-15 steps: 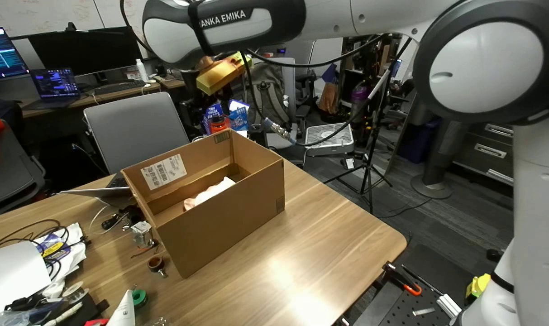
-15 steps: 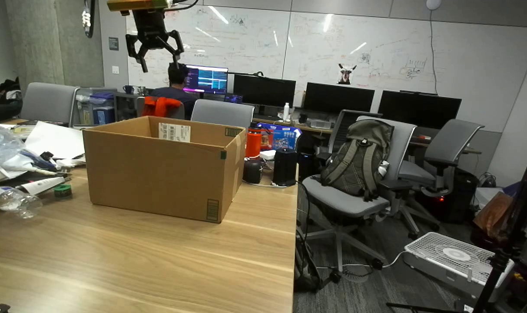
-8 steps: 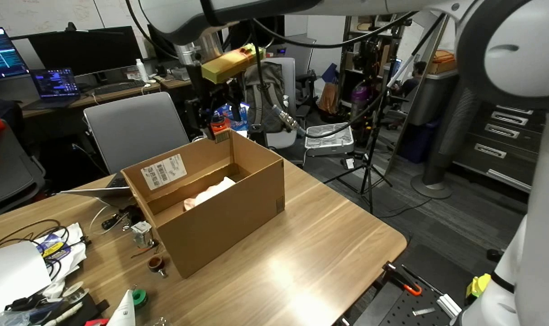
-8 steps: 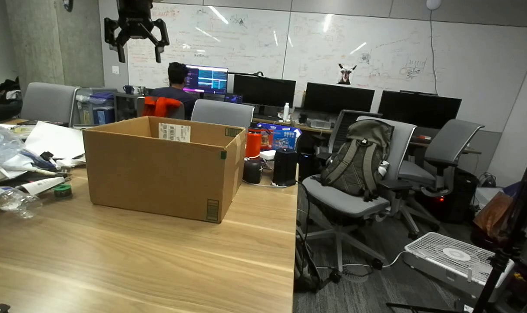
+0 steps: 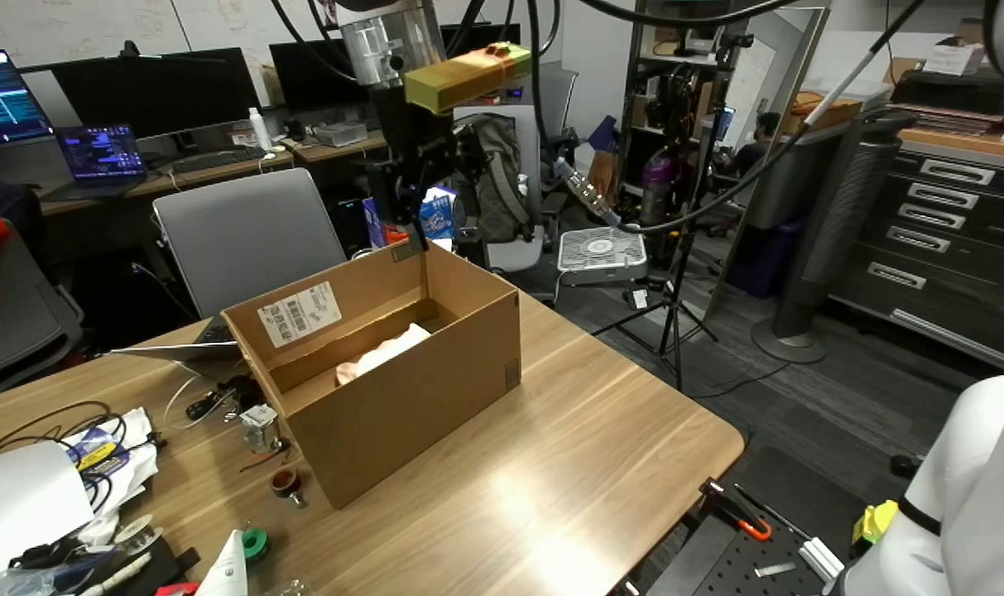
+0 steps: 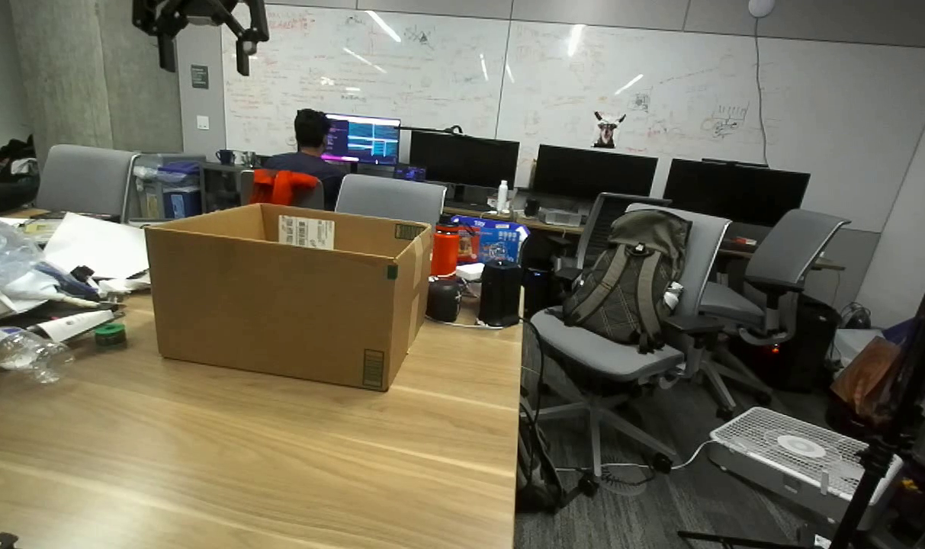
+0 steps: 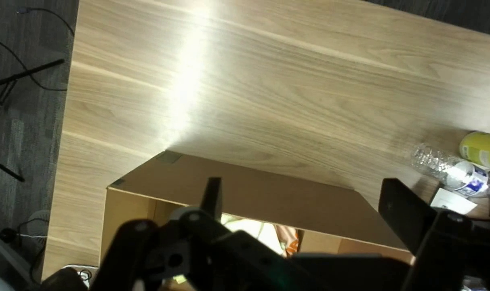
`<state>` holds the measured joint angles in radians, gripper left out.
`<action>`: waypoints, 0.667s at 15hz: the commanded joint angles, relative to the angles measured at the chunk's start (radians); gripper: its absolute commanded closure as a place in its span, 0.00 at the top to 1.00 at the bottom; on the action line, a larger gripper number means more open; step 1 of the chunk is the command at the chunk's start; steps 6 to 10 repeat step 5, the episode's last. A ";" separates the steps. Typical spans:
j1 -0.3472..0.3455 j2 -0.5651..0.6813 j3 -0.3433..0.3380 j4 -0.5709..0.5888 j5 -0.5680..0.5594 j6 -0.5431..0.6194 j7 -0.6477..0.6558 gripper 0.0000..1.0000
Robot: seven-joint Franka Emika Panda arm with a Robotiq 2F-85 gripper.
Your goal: Put the yellow towel, the pink and peach shirt in the box and the green towel respectively
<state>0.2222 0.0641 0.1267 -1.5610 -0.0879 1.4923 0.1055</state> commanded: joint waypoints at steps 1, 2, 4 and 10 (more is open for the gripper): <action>-0.020 -0.156 0.015 -0.152 0.052 0.000 0.035 1.00; -0.021 -0.186 0.015 -0.182 0.065 0.002 0.046 1.00; -0.024 -0.253 0.017 -0.251 0.091 0.011 0.068 1.00; -0.024 -0.290 0.019 -0.286 0.100 0.013 0.078 1.00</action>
